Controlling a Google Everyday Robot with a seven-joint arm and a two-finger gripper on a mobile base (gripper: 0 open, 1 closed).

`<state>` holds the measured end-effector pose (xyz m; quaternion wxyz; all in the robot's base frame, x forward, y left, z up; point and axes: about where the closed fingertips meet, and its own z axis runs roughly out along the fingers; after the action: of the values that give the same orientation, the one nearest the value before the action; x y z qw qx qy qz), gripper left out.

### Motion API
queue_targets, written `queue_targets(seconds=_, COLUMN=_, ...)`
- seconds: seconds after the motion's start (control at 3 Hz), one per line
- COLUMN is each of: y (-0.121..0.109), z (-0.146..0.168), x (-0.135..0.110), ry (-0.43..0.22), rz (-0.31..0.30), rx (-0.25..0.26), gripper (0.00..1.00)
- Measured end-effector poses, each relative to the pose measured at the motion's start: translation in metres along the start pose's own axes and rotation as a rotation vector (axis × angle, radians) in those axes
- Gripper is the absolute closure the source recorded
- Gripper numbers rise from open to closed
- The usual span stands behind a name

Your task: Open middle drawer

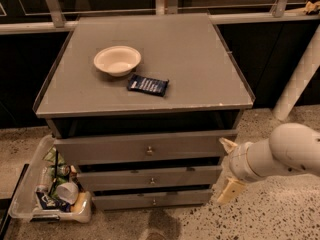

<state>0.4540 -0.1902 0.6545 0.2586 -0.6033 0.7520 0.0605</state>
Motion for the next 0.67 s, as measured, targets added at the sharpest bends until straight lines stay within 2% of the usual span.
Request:
queue_targets(seconds=0.33, y=-0.0117, z=0.0021, x=-0.001, ry=-0.007, rz=-0.001, rx=0.043, gripper=0.0)
queue_targets(seconds=0.67, y=-0.0108, z=0.0022, x=-0.001, ry=-0.007, rz=-0.002, rx=0.04, gripper=0.0)
